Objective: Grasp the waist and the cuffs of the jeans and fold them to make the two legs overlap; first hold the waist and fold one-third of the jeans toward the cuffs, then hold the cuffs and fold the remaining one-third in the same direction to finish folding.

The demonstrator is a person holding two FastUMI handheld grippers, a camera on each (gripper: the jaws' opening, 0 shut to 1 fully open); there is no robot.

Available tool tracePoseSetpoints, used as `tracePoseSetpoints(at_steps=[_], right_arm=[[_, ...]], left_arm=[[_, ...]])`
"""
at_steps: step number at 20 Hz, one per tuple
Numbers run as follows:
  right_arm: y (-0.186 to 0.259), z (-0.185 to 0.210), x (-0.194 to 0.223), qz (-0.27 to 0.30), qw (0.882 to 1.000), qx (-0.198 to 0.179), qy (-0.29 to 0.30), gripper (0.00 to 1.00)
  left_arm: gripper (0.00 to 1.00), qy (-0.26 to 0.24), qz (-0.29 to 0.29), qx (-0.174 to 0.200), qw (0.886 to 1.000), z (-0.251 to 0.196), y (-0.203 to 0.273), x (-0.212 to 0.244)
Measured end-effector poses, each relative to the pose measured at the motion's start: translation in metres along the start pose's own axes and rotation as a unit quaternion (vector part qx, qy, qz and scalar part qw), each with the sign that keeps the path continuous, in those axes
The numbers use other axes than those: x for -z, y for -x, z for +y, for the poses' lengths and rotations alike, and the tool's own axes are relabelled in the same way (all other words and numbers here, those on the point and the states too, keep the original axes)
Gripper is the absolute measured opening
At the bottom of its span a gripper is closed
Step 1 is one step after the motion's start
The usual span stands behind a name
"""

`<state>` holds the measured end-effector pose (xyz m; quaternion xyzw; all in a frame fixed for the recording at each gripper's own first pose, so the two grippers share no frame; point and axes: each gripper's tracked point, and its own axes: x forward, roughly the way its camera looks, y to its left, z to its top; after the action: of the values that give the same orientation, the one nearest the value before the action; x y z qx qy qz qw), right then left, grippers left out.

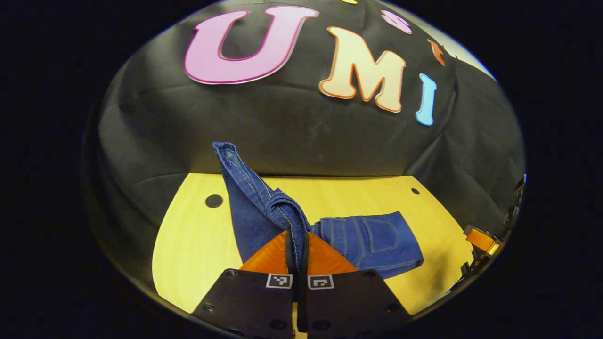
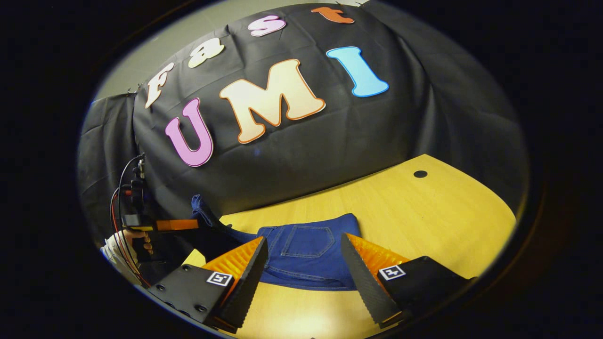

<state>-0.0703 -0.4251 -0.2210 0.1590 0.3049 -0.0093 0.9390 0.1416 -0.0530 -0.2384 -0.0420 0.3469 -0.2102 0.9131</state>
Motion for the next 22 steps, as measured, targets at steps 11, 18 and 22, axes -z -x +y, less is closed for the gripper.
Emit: tracePoseSetpoints(at_steps=[11,18,22], right_arm=[[0.040,-0.074,-0.016,-0.009,1.000,0.028,-0.010,0.97],[0.056,-0.119,-0.021,-0.007,0.998,0.056,-0.013,0.97],[0.058,-0.136,-0.019,0.001,0.998,0.057,-0.009,0.97]], left_arm=[[0.00,-0.004,0.010,0.080,0.997,-0.134,-0.052,0.008],[0.00,0.023,0.038,0.115,0.992,-0.204,-0.097,0.047],[0.00,0.006,0.060,0.090,0.994,-0.216,-0.121,0.089]])
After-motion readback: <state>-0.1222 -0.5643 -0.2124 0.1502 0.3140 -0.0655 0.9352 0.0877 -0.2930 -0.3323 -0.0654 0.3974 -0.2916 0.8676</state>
